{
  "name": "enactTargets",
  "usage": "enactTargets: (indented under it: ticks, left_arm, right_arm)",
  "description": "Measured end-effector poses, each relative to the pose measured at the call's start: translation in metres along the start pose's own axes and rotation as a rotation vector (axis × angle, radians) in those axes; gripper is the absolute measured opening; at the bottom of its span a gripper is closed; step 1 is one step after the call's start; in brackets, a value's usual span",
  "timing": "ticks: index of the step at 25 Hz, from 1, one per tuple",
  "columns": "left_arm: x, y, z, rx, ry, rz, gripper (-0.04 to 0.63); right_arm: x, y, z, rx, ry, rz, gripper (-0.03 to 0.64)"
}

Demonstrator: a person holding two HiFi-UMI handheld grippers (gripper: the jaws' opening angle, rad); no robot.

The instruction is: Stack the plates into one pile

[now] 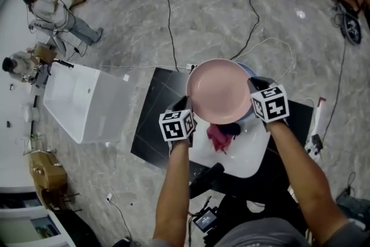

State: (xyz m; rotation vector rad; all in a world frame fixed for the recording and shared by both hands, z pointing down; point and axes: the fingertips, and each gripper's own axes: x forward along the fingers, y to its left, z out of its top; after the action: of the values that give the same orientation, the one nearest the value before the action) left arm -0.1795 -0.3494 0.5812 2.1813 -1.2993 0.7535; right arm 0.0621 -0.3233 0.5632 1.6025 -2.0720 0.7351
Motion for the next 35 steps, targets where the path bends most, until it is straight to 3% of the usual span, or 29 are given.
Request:
enactTargets:
  ticks: [20, 35]
  left_arm:
    - [0.043, -0.031, -0.025, 0.074, 0.113, -0.060, 0.052]
    - [0.030, -0.033, -0.023, 0.110, 0.099, -0.056, 0.077]
  right_arm:
    - [0.025, -0.047, -0.039, 0.007, 0.122, -0.038, 0.041]
    - [0.032, -0.043, -0.055, -0.101, 0.182, -0.035, 0.052]
